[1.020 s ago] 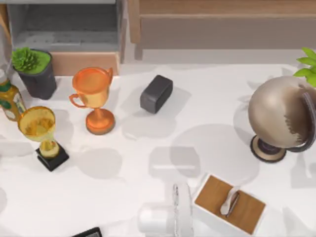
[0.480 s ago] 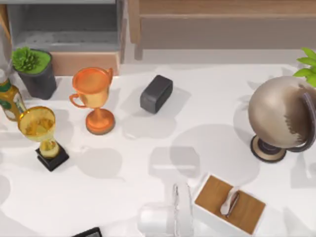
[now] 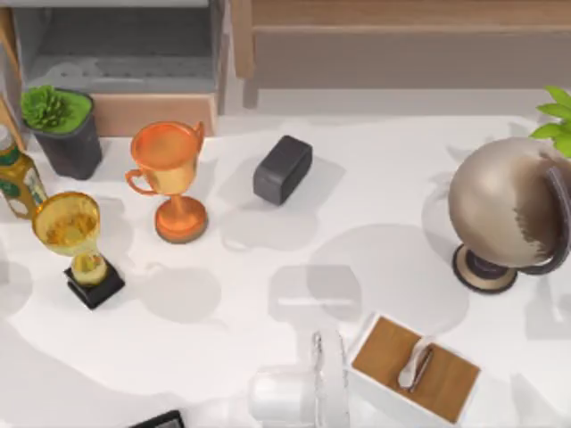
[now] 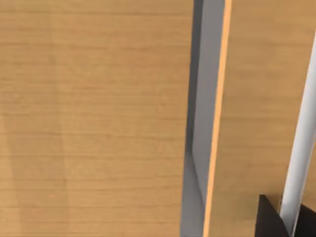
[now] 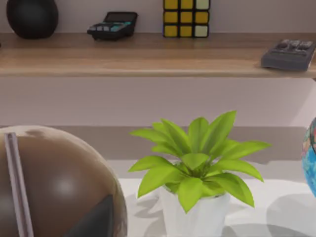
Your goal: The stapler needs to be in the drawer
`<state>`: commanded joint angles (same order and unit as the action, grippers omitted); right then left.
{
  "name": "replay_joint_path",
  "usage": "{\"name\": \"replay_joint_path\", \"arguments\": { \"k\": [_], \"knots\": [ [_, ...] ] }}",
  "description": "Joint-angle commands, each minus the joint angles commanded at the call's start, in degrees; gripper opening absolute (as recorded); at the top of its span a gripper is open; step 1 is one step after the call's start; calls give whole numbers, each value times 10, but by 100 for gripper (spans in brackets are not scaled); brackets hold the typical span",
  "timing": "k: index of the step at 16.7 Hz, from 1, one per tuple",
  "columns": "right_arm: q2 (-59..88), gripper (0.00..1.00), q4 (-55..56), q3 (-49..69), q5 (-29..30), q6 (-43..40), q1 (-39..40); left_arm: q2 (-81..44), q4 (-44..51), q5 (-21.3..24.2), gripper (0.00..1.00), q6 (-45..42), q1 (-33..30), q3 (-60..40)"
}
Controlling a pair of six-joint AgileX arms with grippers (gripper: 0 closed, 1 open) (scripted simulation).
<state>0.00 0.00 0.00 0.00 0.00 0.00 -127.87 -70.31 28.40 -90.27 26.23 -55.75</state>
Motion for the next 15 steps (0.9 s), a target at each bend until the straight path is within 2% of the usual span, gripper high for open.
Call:
{"name": "replay_joint_path", "arguments": {
  "k": [6, 15],
  "knots": [
    [0, 100, 0, 0, 0, 0, 0, -4, 6, -1, 0, 0, 0, -8],
    [0, 100, 0, 0, 0, 0, 0, -73, 85, -37, 0, 3, -36, -158]
  ]
}}
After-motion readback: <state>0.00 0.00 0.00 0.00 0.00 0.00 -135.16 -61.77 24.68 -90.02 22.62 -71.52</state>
